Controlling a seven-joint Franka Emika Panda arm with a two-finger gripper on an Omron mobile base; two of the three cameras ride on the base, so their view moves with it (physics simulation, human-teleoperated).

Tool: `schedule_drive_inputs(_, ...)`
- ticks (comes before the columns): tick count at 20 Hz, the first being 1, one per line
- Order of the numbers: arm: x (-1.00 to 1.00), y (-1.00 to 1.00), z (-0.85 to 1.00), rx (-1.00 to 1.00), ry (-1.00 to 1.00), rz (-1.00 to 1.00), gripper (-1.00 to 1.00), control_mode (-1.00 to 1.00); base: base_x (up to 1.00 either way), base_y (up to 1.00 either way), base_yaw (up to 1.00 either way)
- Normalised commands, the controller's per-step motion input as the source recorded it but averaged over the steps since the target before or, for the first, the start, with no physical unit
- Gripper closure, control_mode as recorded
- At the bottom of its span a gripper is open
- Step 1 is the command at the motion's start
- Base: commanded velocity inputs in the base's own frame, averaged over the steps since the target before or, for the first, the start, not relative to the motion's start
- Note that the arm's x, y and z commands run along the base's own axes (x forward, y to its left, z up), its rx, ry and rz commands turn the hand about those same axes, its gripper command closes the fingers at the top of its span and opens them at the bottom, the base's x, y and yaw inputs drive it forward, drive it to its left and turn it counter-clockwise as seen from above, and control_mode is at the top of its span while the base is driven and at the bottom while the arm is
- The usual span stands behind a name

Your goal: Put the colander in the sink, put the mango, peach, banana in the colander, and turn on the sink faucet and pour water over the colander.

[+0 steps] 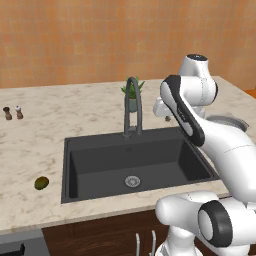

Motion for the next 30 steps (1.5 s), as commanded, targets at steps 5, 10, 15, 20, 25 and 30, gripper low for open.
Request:
schedule_drive_inputs(5, -0.10, -0.15, 0.00, 0.01, 0.00, 0.00, -1.00, -1.00, 0.00, 0.00, 0.00)
schedule_drive_inputs(10, -0.26, -0.60, 0.00, 0.06, 0.00, 0.00, -1.00, -1.00, 0.00, 0.00, 0.00)
schedule_drive_inputs(15, -0.07, -0.53, 0.00, 0.07, 0.00, 0.00, -1.00, -1.00, 0.00, 0.00, 0.00)
schedule_drive_inputs(20, 0.02, -0.65, 0.00, 0.09, 0.01, -0.02, -1.00, -1.00, 0.00, 0.00, 0.00)
schedule_drive_inputs(25, 0.01, -0.51, -0.15, 0.05, 0.00, -0.02, -1.00, -1.00, 0.00, 0.00, 0.00)
schedule_drive_inputs(30, 0.20, -0.49, -0.13, 0.01, 0.00, -0.06, -1.00, -1.00, 0.00, 0.00, 0.00)
